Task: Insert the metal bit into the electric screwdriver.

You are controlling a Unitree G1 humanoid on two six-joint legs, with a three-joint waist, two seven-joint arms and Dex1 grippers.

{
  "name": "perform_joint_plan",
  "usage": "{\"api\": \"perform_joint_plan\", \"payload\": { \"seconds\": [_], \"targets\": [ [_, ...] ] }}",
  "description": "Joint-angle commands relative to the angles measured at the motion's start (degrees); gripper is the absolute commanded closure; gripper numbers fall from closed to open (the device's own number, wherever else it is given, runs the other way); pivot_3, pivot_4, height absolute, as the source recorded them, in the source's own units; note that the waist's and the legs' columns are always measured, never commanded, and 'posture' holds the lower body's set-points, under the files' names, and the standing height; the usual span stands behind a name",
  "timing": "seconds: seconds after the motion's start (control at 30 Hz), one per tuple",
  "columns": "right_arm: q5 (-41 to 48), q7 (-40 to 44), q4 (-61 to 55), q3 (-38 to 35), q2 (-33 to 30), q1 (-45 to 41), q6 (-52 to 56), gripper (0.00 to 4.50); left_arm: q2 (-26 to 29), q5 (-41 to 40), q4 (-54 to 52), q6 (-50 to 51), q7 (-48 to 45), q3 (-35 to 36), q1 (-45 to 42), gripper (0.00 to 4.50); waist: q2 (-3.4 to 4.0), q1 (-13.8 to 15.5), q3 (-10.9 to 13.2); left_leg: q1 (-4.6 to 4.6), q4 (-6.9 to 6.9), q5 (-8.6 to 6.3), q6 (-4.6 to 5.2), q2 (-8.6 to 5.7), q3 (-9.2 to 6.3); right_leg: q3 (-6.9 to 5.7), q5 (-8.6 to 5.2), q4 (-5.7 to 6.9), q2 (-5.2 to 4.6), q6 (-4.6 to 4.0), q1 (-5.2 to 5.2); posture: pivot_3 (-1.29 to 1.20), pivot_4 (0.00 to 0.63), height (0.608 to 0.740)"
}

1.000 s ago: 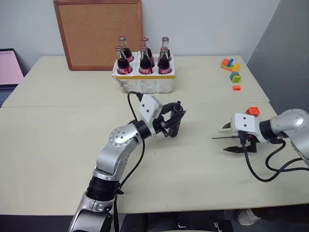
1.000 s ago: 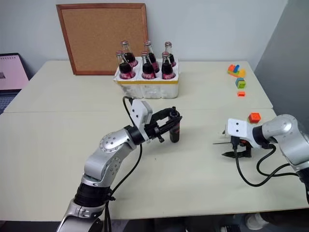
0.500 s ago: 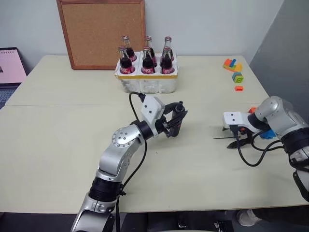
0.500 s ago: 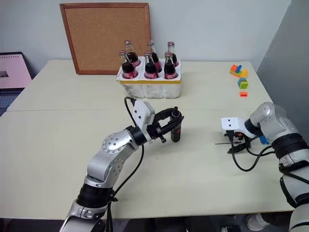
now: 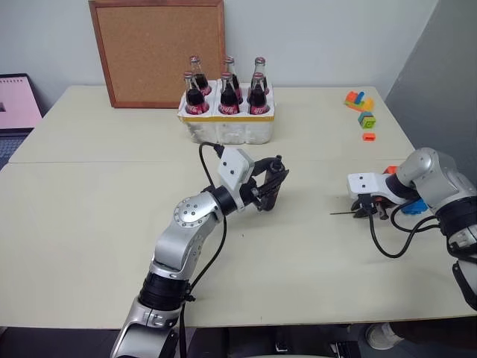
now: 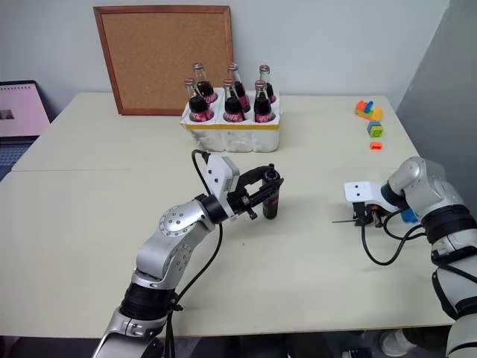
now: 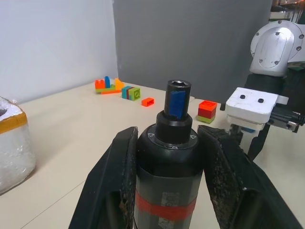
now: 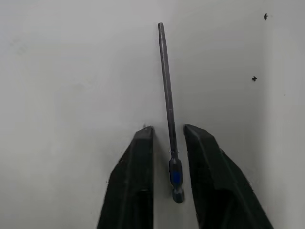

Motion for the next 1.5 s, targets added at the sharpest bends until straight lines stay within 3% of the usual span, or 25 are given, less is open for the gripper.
{"api": "perform_joint_plan", "payload": {
  "seconds": [0.03, 0.23, 0.47, 0.6, 0.73, 0.83, 1.0, 1.1, 1.5],
  "targets": [
    [-1.14, -0.26, -0.50, -0.82, -0.33, 1.64, 0.92, 4.35, -0.39, -0.23, -1.67, -1.77, -0.50, -0.22, -1.40, 2.89, 0.00, 0.00, 0.00, 0.00, 0.00, 0.00, 0.00, 0.00, 0.00, 0.00, 0.00, 0.00, 0.00, 0.00, 0.00, 0.00, 0.150, 0.740],
    [1.77, -0.10, -3.21, -4.70, 0.02, 2.83, 5.17, 4.50, 0.32, 0.70, -1.53, -1.41, -0.35, -0.35, -2.10, 2.89, 0.00, 0.00, 0.00, 0.00, 0.00, 0.00, 0.00, 0.00, 0.00, -0.01, 0.00, 0.00, 0.00, 0.00, 0.00, 0.00, 0.150, 0.740],
    [14.06, -4.20, -18.99, -18.33, 0.74, 8.78, 16.79, 4.50, 0.59, 0.26, -2.70, 0.32, 0.34, 1.01, -3.31, 2.89, 0.05, -0.20, 0.03, -0.08, -0.05, 0.00, 0.00, 0.01, -0.10, 0.04, -0.01, -0.01, 0.02, 0.01, -0.06, 0.00, 0.150, 0.740],
    [21.74, -12.79, -30.26, -27.76, 4.92, 12.16, 24.24, 4.50, -1.28, -6.72, -4.16, 7.15, 1.85, 5.18, -4.01, 2.89, 0.06, -0.30, 0.04, -0.15, -0.07, 0.00, -0.01, 0.03, -0.18, 0.07, -0.01, -0.02, 0.05, 0.02, -0.10, 0.00, 0.150, 0.740],
    [29.70, -22.84, -42.95, -35.54, 11.79, 15.23, 33.21, 4.50, 0.29, -5.94, -4.06, 6.48, 0.74, 4.80, -5.01, 2.89, 0.06, -0.18, 0.04, -0.14, -0.06, 0.00, -0.02, 0.00, -0.21, -0.09, -0.01, -0.01, 0.05, 0.02, -0.09, 0.00, 0.150, 0.740],
    [36.36, -33.18, -53.54, -40.10, 20.44, 16.17, 39.19, 4.50, 0.25, -3.25, -4.07, 4.37, 2.43, 3.38, -4.54, 2.89, 0.06, -0.19, 0.04, -0.16, -0.06, 0.01, -0.02, 0.03, -0.24, -0.05, -0.02, 0.00, 0.05, 0.02, -0.10, 0.00, 0.150, 0.740],
    [44.59, -46.36, -63.16, -43.47, 30.21, 14.31, 46.58, 4.50, 0.10, -0.40, -5.18, 3.15, 3.68, 0.71, -1.38, 2.89, 0.08, -0.13, 0.05, -0.17, -0.10, 0.00, -0.02, 0.05, -0.27, 0.02, -0.02, -0.03, 0.03, 0.03, -0.16, 0.00, 0.150, 0.740],
    [47.50, -51.22, -66.76, -42.87, 32.93, 13.72, 48.48, 4.50, -0.31, -0.27, -6.65, 3.56, 4.22, -0.38, 0.73, 2.89, 0.08, -0.11, 0.04, -0.20, -0.09, 0.00, -0.01, 0.05, -0.26, 0.08, -0.02, -0.04, 0.01, 0.03, -0.20, 0.00, 0.150, 0.740],
    [52.64, -52.92, -69.10, -37.31, 31.85, 16.35, 47.18, 4.50, 1.85, -3.12, -7.76, 4.38, -0.31, 0.05, 0.79, 2.89, 0.08, -0.15, 0.04, -0.21, -0.13, -0.02, 0.02, -0.02, -0.19, 0.02, -0.03, -0.08, 0.06, 0.04, -0.22, 0.00, 0.150, 0.740]
  ]
}}
